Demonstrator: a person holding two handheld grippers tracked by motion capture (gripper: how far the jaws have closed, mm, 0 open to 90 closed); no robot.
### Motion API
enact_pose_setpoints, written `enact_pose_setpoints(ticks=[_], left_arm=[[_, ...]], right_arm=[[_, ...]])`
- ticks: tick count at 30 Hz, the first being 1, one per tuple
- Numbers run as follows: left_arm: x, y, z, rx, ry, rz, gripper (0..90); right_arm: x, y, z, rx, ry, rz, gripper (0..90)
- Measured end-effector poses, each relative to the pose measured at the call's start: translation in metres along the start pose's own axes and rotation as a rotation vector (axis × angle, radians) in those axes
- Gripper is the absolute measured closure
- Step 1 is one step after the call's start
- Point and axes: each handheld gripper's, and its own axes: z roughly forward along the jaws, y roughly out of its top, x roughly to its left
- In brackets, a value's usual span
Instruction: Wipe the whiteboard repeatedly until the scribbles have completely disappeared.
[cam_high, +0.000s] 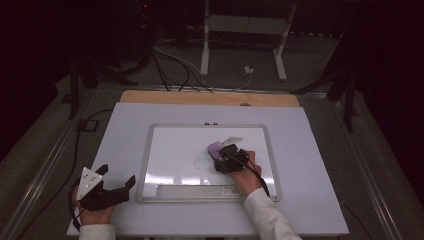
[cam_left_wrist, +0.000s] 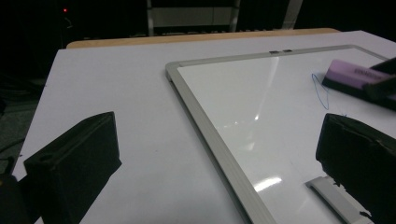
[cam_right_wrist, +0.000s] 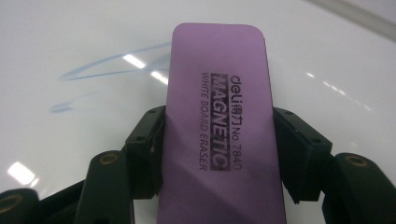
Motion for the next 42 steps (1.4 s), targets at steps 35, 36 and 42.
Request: enact_pose_setpoints(ticks=[35, 36, 42], left_arm=[[-0.001, 0.0, 0.001, 0.004, -0.002, 0.005, 0.6], [-0.001, 0.0, 0.001, 0.004, -0.003, 0.005, 0.6], [-0.001, 0.0, 0.001, 0.003, -0.003, 0.005, 0.6]], right_arm=[[0.013, 0.017, 0.009, 0.031, -0.019, -0.017, 40.7], [0.019, 0.017, 0.008, 0.028, -0.006, -0.033, 40.7], [0.05, 0.017, 0.006, 0.012, 0.098, -0.154, 40.8]])
